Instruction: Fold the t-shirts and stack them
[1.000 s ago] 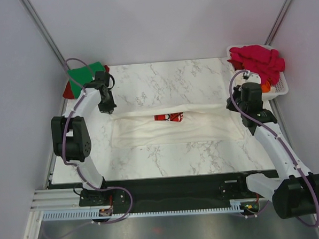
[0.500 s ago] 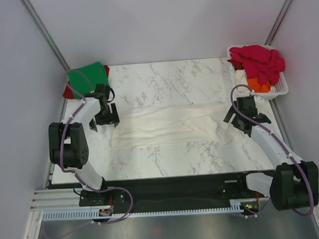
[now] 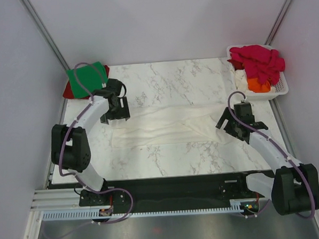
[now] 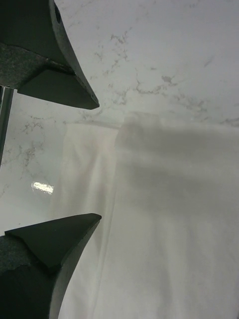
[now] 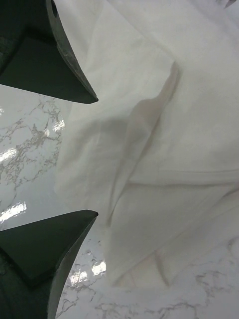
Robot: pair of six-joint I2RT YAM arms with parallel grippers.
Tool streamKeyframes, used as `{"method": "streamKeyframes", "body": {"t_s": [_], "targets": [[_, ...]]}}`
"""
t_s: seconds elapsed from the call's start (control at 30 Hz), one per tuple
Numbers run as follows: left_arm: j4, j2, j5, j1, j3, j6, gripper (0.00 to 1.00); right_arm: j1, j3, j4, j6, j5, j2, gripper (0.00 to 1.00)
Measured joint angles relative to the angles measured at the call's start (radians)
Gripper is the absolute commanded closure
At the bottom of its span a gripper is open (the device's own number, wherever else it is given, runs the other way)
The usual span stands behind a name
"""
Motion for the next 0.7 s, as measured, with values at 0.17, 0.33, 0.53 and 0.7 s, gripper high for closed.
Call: {"method": "streamKeyframes", "body": {"t_s": [0.17,0.33,0.53,0.7], "targets": [[0.021,0.150,0.029,-0.075,0.000,-0.031,0.08,0.001,-0.015,0.052,0.006,-0.045,0.138,0.05],[0.028,0.229,0.059,-0.066,-0.002,-0.065,0.11,0.002,0.115,0.100,0.006,-0.059,0.348,0.06],[0.077,0.172,0.097,-0.129,-0.090,-0.111,0.11,0.024,0.523,0.101,0.005,-0.064,0.728,0.07],[0.119,-0.010,0.172,-0.327,-0.317,-0.216,0.09,0.088,1.219,-0.004,-0.012,-0.137,1.197,0.02]]}}
